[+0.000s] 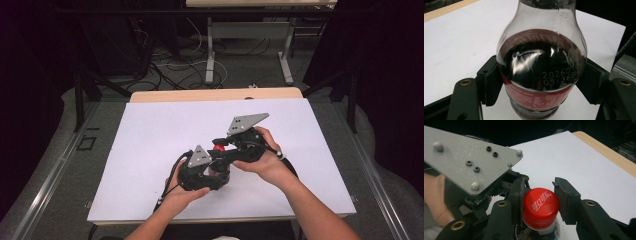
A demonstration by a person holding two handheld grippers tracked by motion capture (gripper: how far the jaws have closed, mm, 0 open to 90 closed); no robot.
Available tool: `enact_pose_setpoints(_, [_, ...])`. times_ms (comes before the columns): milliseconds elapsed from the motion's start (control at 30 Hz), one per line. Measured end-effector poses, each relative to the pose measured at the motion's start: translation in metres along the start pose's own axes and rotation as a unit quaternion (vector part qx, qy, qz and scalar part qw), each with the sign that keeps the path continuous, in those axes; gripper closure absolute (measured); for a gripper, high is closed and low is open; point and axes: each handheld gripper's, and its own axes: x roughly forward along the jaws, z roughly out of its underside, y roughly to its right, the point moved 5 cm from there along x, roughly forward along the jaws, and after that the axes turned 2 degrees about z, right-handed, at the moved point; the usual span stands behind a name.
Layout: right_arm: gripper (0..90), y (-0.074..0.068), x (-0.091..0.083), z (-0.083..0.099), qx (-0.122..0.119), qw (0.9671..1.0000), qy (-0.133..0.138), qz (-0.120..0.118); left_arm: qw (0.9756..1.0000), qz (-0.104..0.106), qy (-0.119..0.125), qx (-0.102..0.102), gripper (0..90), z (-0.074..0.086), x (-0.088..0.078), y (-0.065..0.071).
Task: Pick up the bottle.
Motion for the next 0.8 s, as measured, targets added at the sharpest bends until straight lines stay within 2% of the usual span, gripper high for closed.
enact_pose_setpoints(100, [61.5, 0.002, -0.001, 0.0, -0.011, 0.9998, 0.002, -0.017, 1.0, -0.001, -0.003, 0.004, 30.2, -0.001, -0.001, 0.0])
enact_pose_setpoints(200, [61.1, 0.001, 0.0, 0.0, -0.015, 0.9998, 0.004, -0.015, 1.0, -0.002, -0.006, 0.004, 30.2, 0.0, -0.001, 0.0])
enact_pose_setpoints(233, [51.4, -0.001, 0.0, 0.001, 0.002, 0.9999, 0.011, -0.007, 1.0, 0.001, -0.005, 0.0, 30.2, 0.0, 0.0, 0.0])
enact_pose_setpoints(267, [48.5, -0.002, -0.001, 0.001, 0.01, 0.9999, 0.013, 0.005, 0.9999, 0.004, -0.009, 0.0, 30.2, 0.001, -0.001, 0.0])
enact_pose_setpoints(300, [48.4, -0.003, -0.003, 0.001, 0.014, 0.9996, 0.014, 0.019, 1.0, -0.001, -0.002, -0.003, 30.2, 0.0, 0.0, 0.0])
enact_pose_setpoints(333, [48.4, -0.003, -0.003, 0.001, 0.014, 0.9996, 0.014, 0.019, 1.0, 0.0, -0.008, -0.003, 30.2, 0.001, -0.001, -0.001])
enact_pose_setpoints(367, [48.2, -0.004, -0.004, 0.001, 0.015, 0.9991, 0.02, 0.035, 1.0, -0.001, -0.006, -0.003, 30.2, 0.001, -0.001, -0.002])
enact_pose_setpoints(433, [48.6, -0.007, -0.007, 0.003, 0.045, 0.9962, 0.03, 0.069, 1.0, -0.004, -0.006, -0.004, 30.2, 0.0, -0.002, -0.003])
enact_pose_setpoints(467, [49.5, -0.009, -0.007, 0.004, 0.05, 0.9954, 0.028, 0.077, 1.0, -0.005, -0.005, -0.003, 30.2, 0.0, -0.002, -0.004])
enact_pose_setpoints(600, [50.7, -0.014, -0.006, 0.006, 0.052, 0.9952, 0.023, 0.08, 0.9999, -0.01, -0.003, -0.006, 30.2, 0.0, -0.001, -0.003])
enact_pose_setpoints(800, [59.0, -0.015, 0.003, 0.005, 0.039, 0.9945, 0.02, 0.095, 1.0, -0.005, -0.002, -0.005, 30.2, 0.001, 0.0, -0.001])
